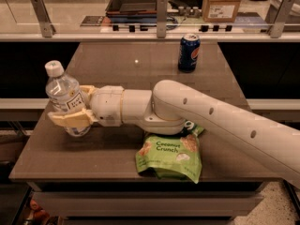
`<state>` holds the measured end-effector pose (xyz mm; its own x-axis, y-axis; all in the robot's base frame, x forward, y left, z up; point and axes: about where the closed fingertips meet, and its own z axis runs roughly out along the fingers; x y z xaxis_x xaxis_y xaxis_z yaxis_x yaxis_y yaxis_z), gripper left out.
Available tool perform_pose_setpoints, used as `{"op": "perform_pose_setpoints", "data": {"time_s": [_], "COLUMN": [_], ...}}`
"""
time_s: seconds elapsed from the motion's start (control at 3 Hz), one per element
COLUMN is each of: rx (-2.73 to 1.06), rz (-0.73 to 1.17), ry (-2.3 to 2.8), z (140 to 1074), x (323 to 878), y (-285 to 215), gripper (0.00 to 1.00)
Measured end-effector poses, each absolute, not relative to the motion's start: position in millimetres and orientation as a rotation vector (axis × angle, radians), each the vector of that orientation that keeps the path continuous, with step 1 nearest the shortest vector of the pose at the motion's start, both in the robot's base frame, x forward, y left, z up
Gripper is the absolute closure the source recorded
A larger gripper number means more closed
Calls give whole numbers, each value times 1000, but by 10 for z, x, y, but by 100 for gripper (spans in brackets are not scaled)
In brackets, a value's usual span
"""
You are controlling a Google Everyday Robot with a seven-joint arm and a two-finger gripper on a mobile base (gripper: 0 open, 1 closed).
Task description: Pick blue plastic bottle
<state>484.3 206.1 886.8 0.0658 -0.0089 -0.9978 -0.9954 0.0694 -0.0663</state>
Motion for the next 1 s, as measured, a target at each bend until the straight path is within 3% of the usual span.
{"op": "perform_pose_setpoints", "data": {"time_s": [0.33,1.0], "rx": [-1196,-1200], "rz": [1108,1095], "ry": [1195,1159], "z": [8874,8971], "x": [4832,4960], "y": [2076,1912], "gripper": [100,100]}}
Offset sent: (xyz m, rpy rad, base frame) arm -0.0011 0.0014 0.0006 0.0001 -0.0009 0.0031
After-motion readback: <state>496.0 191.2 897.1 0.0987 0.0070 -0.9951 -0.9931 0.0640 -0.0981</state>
